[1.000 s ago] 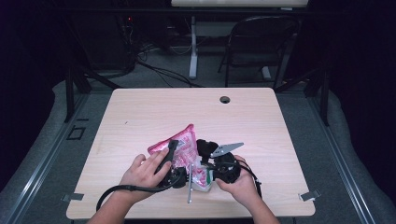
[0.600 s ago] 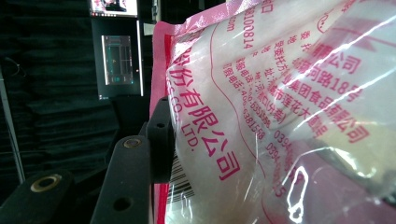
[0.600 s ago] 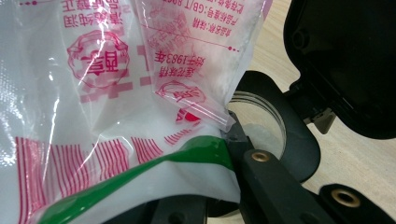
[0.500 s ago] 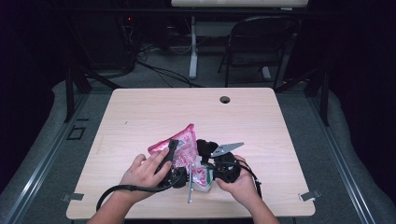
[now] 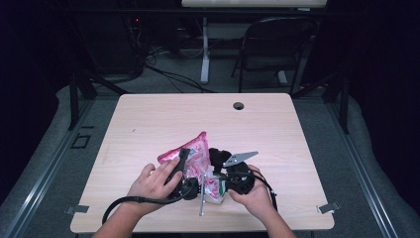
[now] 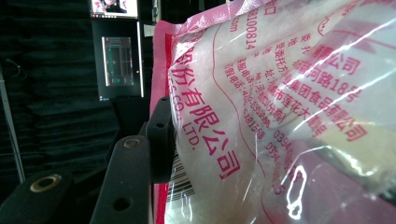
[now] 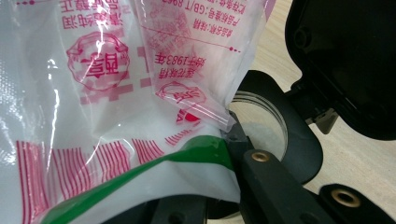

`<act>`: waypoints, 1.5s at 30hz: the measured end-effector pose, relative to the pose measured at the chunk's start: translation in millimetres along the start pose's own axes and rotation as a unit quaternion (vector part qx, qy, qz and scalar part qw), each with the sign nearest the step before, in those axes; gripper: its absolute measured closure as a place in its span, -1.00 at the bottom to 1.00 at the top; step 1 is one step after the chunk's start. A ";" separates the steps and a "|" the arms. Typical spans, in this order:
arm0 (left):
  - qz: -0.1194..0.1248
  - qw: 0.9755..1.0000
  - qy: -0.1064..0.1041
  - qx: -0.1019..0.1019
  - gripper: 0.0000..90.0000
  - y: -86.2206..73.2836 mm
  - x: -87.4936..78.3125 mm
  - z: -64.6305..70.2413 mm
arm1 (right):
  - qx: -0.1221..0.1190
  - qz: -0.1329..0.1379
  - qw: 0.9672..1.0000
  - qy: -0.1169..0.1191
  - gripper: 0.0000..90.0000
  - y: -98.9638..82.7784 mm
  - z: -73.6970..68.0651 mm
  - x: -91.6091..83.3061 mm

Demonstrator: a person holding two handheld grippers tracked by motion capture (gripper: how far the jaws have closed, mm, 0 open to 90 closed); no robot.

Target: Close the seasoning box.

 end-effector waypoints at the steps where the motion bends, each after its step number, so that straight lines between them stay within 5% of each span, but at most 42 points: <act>1: 0.001 1.000 0.000 0.001 0.29 0.3 0.1 -0.2 | 0.000 0.000 1.000 0.000 1.00 0.0 0.3 0.0; 45: 0.001 1.000 0.002 0.010 0.29 2.3 -0.9 -2.5 | 0.000 0.000 1.000 -0.001 1.00 0.2 0.1 0.8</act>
Point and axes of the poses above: each handheld gripper's, and its own axes: x roughly forward along the jaws, y roughly out of its top, z roughly to its right, the point moved 9 cm from there along x, roughly forward along the jaws, and after that the axes turned 1 degree about -z, right-handed, at the moved point
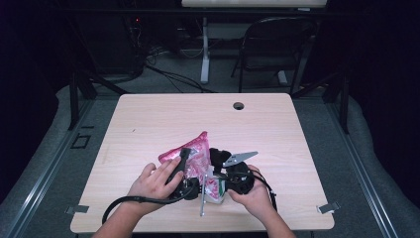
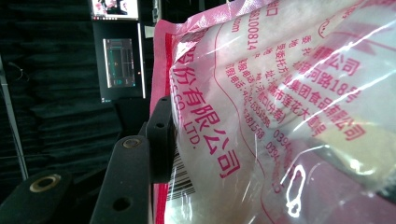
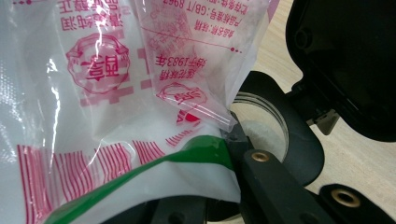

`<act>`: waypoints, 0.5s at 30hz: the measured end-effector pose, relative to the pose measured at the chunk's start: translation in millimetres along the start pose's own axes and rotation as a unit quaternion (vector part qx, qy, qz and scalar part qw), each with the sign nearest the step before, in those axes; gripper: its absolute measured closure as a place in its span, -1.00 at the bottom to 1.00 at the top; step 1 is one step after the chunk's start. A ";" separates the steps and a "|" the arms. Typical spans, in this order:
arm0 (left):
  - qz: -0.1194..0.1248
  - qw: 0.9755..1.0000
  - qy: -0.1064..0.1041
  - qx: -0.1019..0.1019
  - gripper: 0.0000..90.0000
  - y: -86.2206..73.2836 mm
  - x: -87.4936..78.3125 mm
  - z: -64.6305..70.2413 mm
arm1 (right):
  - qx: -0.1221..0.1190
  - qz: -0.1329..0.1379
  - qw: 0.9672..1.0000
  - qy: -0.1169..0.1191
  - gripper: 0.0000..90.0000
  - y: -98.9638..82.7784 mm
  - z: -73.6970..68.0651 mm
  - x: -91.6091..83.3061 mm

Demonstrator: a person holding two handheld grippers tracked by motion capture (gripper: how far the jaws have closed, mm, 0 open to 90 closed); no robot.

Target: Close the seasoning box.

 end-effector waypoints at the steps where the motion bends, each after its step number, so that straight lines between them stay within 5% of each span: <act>1: 0.000 1.000 0.000 0.000 0.29 0.0 0.0 0.0 | 0.000 0.000 1.000 0.000 1.00 0.0 0.0 0.0; 15: 0.000 1.000 0.000 0.003 0.29 0.7 -0.2 -0.1 | -0.002 -0.001 1.000 0.001 1.00 -0.1 -0.1 0.1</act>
Point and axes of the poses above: each handheld gripper's, and its own axes: x roughly forward along the jaws, y roughly out of its top, z roughly to its right, the point moved 9 cm from there along x, roughly forward along the jaws, and after that the axes turned 1 degree about -z, right-handed, at the moved point
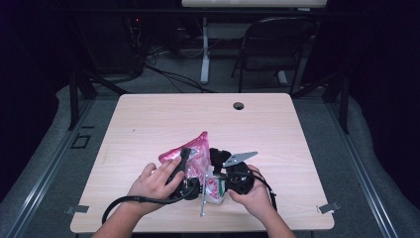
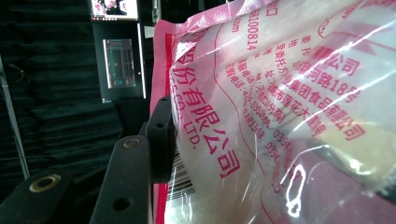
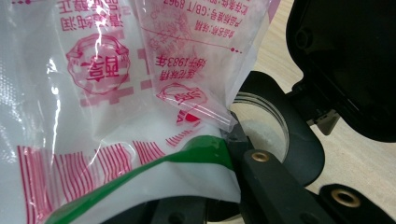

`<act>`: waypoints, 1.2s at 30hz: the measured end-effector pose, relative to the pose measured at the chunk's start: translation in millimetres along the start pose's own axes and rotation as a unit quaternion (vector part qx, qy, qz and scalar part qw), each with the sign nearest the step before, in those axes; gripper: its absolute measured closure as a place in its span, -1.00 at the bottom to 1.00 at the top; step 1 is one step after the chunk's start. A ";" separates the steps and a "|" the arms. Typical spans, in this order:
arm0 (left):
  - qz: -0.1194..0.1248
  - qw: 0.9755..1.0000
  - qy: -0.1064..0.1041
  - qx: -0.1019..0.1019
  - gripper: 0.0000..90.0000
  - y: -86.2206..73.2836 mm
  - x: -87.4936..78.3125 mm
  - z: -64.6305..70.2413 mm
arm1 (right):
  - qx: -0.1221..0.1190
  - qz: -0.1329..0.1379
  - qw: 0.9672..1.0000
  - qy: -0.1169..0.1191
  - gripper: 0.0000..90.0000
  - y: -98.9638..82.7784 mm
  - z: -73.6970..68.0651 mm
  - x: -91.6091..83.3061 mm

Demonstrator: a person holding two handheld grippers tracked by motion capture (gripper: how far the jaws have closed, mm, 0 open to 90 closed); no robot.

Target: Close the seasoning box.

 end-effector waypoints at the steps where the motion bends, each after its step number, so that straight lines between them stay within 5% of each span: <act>1: -0.001 1.000 -0.003 -0.001 0.29 -0.2 0.0 0.6 | 0.000 0.000 1.000 0.000 1.00 0.0 -0.1 0.1; 36: 0.004 1.000 0.002 0.008 0.28 3.3 -1.1 -3.0 | 0.001 0.001 1.000 0.001 1.00 0.1 -1.6 0.8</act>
Point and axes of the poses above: each handheld gripper's, and its own axes: x roughly forward along the jaws, y roughly out of its top, z roughly to its right, the point moved 9 cm from there along x, roughly forward along the jaws, and after that the axes turned 1 degree about -z, right-handed, at the moved point
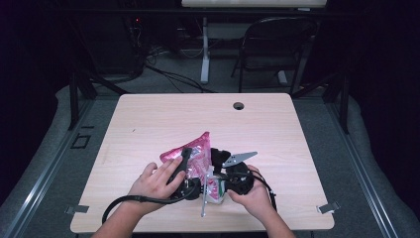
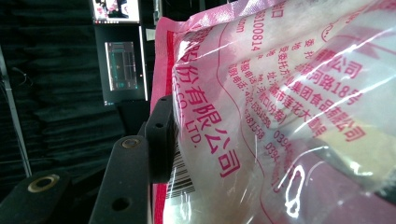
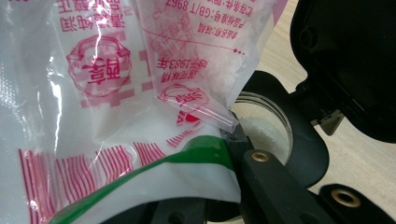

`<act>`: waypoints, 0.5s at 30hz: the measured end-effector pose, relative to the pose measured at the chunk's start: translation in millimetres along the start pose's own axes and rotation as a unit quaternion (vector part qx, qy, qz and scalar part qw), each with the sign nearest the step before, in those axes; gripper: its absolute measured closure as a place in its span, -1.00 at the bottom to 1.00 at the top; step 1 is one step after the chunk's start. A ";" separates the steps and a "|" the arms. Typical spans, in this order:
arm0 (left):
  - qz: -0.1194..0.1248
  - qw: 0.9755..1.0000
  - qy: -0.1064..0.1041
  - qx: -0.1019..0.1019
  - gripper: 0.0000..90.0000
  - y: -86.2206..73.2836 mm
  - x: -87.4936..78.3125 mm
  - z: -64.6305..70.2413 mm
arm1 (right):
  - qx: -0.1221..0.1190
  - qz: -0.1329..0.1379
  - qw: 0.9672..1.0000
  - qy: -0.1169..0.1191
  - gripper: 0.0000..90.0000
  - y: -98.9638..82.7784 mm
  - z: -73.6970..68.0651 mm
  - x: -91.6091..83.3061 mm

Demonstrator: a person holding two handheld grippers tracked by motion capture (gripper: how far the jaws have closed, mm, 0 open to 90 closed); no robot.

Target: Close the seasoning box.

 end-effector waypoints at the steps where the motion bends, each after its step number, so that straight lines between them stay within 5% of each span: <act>1: -0.001 1.000 0.000 0.000 0.28 0.0 0.0 -0.1 | -0.004 -0.006 1.000 0.000 1.00 -0.8 0.4 -0.4; 15: 0.002 1.000 -0.002 -0.002 0.27 1.4 -0.3 -0.5 | -0.004 -0.005 1.000 0.005 1.00 -0.8 -0.9 -0.2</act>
Point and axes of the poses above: each handheld gripper's, and its own axes: x roughly forward along the jaws, y roughly out of its top, z roughly to its right, the point moved 9 cm from there along x, roughly forward along the jaws, and after that the axes turned 1 degree about -z, right-handed, at the moved point
